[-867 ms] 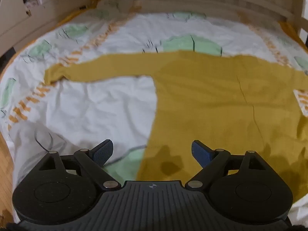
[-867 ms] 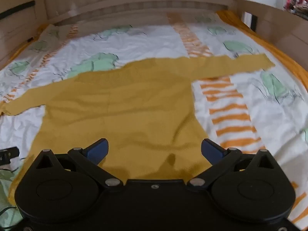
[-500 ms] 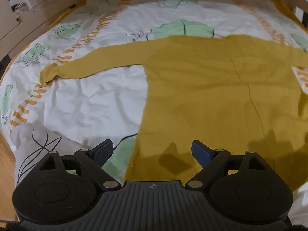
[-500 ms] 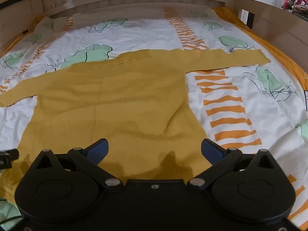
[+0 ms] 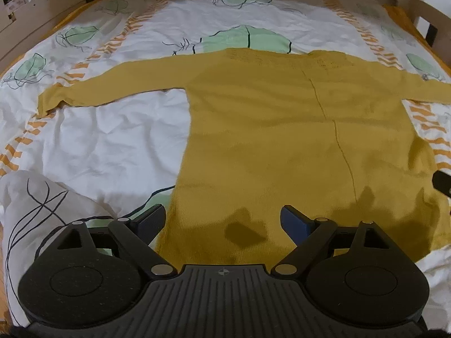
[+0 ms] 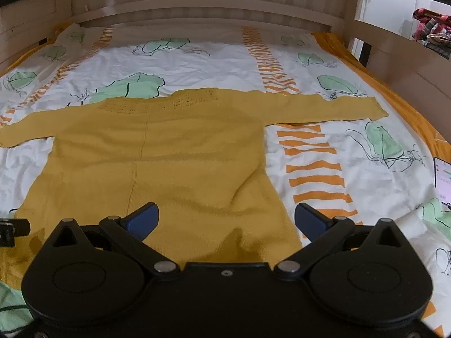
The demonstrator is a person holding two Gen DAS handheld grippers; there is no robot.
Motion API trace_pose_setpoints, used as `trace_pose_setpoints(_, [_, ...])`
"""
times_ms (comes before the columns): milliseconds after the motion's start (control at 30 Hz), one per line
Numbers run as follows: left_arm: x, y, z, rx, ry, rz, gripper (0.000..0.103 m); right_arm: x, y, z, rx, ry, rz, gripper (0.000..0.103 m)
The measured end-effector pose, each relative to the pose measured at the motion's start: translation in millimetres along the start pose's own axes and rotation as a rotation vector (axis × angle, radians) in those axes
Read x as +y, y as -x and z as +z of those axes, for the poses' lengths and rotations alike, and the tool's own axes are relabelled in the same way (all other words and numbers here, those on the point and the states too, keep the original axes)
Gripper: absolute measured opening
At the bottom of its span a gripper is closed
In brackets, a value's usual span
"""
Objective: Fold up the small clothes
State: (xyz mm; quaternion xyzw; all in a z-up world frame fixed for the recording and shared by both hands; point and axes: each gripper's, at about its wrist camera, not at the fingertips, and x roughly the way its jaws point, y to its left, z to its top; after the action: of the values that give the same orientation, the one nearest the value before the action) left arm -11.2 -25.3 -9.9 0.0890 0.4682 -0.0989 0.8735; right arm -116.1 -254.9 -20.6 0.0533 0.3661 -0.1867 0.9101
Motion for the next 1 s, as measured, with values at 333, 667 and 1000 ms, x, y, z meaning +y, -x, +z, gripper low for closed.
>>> trace_pose_setpoints(333, [3.4, -0.2, 0.8, 0.020, 0.025, -0.003, 0.089, 3.3, -4.5, -3.5, 0.038, -0.011, 0.017, 0.102])
trace_pose_setpoints(667, [3.9, 0.5, 0.3, 0.018, 0.020, 0.010, 0.089, 3.8, -6.2, -3.0, 0.053, -0.017, 0.017, 0.102])
trace_pose_setpoints(1000, [4.5, -1.0, -0.9, 0.029, 0.019, 0.011, 0.089, 6.9, -8.0, -1.4, 0.061, -0.008, 0.024, 0.102])
